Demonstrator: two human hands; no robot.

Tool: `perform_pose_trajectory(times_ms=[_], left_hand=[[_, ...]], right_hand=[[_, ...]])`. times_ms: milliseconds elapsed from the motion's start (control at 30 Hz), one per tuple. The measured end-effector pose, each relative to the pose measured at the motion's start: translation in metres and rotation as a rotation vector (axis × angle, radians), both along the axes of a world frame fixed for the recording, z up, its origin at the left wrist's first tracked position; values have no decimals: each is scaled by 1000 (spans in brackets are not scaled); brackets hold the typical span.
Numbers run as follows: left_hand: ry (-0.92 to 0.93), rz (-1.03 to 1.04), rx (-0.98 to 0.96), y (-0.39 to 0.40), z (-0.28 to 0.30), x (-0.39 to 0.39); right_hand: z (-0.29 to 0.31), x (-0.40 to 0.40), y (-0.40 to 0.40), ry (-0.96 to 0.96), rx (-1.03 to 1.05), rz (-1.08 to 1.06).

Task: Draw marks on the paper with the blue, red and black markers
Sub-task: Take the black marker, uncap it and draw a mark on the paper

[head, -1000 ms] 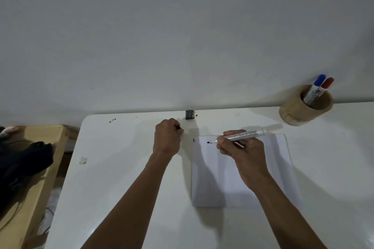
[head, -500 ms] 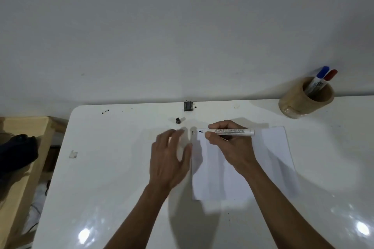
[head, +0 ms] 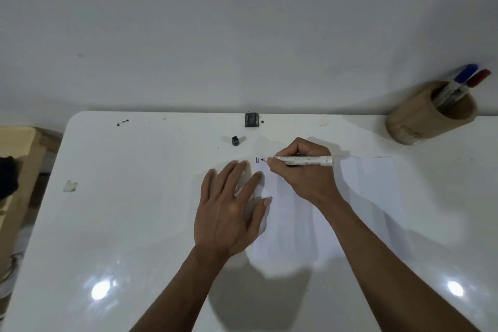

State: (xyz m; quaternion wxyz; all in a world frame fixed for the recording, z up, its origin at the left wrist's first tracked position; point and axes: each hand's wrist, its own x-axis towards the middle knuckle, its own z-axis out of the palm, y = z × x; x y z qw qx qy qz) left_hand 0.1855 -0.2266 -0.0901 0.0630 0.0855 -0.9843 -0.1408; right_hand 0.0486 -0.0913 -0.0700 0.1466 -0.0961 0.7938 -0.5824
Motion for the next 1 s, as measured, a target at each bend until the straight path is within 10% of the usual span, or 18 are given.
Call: perform_pose_trajectory(times_ms=[1000], left_hand=[[85, 26, -22, 1, -7, 0]], right_hand=[[-2, -1, -1, -11, 81, 30]])
